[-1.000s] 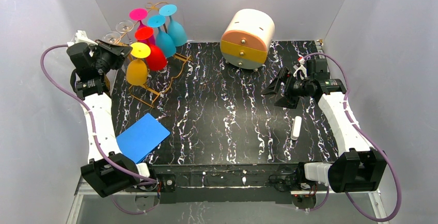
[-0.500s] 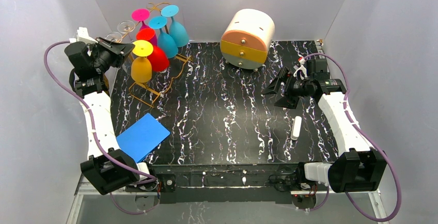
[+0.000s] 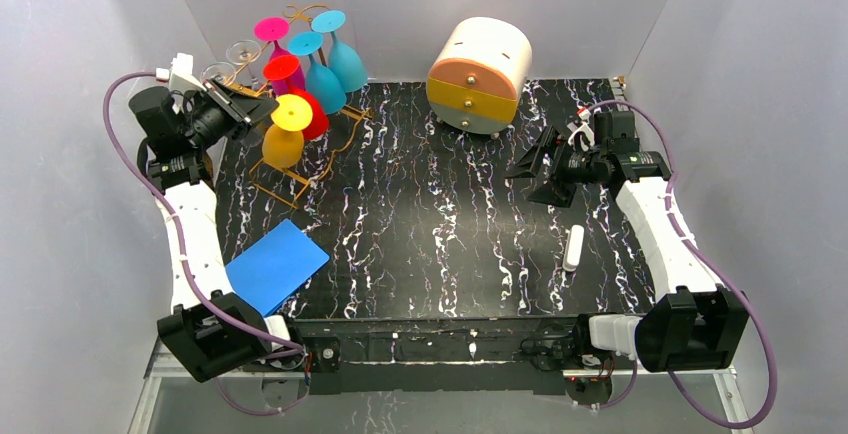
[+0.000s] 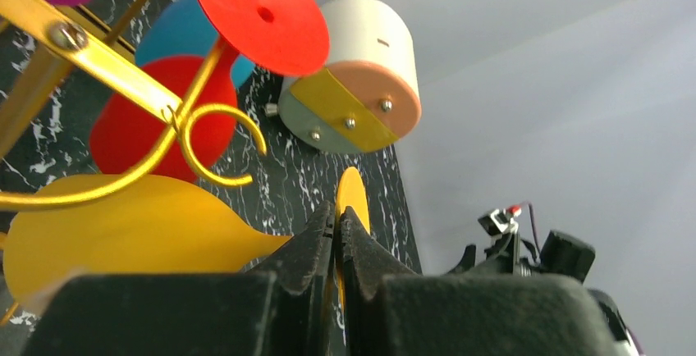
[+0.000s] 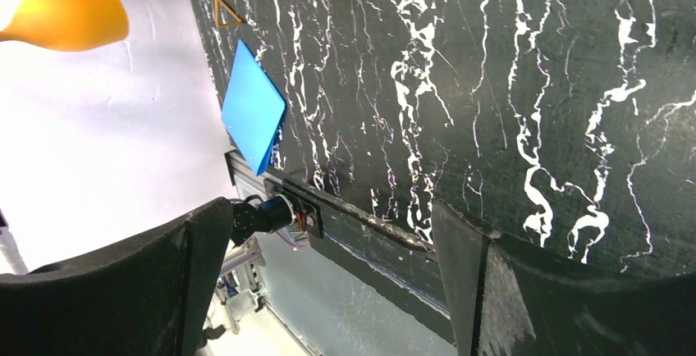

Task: Take the wine glass off the wine glass rack
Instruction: Pick up the wine glass from the wine rack, then place the wine glass at the center of the board.

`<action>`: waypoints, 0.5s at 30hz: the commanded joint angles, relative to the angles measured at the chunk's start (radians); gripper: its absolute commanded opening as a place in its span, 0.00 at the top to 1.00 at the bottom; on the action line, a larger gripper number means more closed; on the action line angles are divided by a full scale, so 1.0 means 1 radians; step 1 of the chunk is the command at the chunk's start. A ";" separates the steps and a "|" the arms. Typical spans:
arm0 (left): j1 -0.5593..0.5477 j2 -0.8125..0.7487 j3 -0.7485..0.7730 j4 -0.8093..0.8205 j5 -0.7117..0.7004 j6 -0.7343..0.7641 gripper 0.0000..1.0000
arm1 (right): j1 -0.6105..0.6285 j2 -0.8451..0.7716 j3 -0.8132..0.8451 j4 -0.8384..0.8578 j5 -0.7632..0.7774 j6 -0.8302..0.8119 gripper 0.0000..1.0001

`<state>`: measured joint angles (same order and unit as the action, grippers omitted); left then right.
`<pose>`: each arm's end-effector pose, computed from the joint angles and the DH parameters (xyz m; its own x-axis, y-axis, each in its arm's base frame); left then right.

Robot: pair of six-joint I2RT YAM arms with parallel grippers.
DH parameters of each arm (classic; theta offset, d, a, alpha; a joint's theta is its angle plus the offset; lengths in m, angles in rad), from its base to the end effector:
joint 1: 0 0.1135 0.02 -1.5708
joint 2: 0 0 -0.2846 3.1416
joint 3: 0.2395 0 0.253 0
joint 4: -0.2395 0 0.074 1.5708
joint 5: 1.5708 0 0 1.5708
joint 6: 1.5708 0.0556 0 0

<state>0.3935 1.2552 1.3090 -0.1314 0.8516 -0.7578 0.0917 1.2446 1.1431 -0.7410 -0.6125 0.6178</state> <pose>0.2785 0.0703 0.4486 -0.3545 -0.6374 -0.6841 0.2705 0.6304 -0.7276 0.2549 0.0555 0.3287 -0.8699 0.3960 -0.2940 0.0588 0.6752 0.7353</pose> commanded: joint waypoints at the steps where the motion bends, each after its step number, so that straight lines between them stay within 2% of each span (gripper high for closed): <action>1: -0.004 -0.057 -0.030 0.017 0.133 0.059 1.00 | -0.004 -0.033 0.016 0.090 -0.065 0.046 0.01; 8: -0.105 -0.086 -0.047 0.027 0.171 0.097 1.00 | -0.004 -0.118 -0.050 0.207 -0.076 0.102 0.01; 15: -0.315 -0.110 -0.111 0.028 0.062 0.122 1.00 | -0.004 -0.149 -0.095 0.295 -0.132 0.149 0.01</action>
<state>0.1699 1.1763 1.2236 -0.1089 0.9466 -0.6651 0.0917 1.1217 1.0737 -0.5415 -0.6891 0.7296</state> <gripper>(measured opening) 0.021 0.985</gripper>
